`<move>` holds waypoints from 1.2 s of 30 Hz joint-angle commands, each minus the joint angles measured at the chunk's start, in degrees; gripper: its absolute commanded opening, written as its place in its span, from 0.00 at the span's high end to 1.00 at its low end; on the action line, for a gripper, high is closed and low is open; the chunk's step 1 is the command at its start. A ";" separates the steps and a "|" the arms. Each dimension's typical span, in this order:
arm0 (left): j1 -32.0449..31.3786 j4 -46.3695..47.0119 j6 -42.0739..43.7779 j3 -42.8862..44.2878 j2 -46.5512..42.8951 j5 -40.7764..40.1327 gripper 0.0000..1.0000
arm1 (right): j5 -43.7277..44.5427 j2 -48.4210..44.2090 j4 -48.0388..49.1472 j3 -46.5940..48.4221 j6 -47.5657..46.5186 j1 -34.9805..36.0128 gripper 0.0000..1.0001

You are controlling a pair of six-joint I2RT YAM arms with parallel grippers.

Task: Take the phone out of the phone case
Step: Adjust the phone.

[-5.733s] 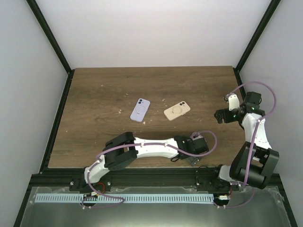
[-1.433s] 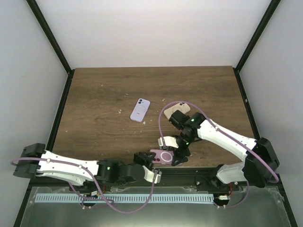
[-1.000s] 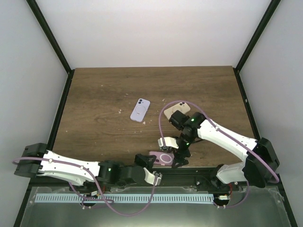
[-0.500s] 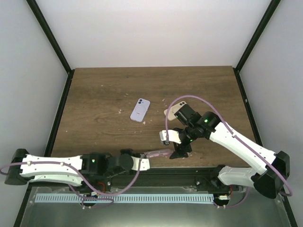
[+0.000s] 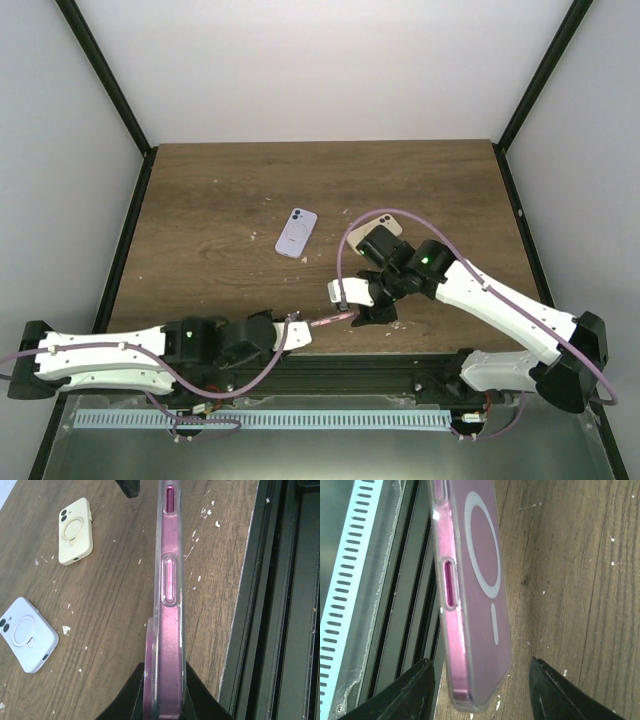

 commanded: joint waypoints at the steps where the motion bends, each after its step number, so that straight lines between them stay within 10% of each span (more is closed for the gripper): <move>1: 1.67 2.34 -3.42 3.15 0.89 0.86 1.00 | 2.67 0.08 1.11 1.19 -0.27 1.97 0.49; 16: 10.41 4.90 -5.53 3.76 1.31 6.60 0.99 | 4.92 0.99 3.86 -0.63 -1.30 3.77 0.95; 24: 20.33 9.96 -14.26 5.40 -0.86 6.79 0.25 | -3.79 -1.13 6.69 -2.17 -2.08 -5.79 0.99; 36: 35.01 49.53 -32.65 -5.10 -3.78 22.78 0.18 | -47.49 2.48 6.22 3.14 5.44 -31.36 0.99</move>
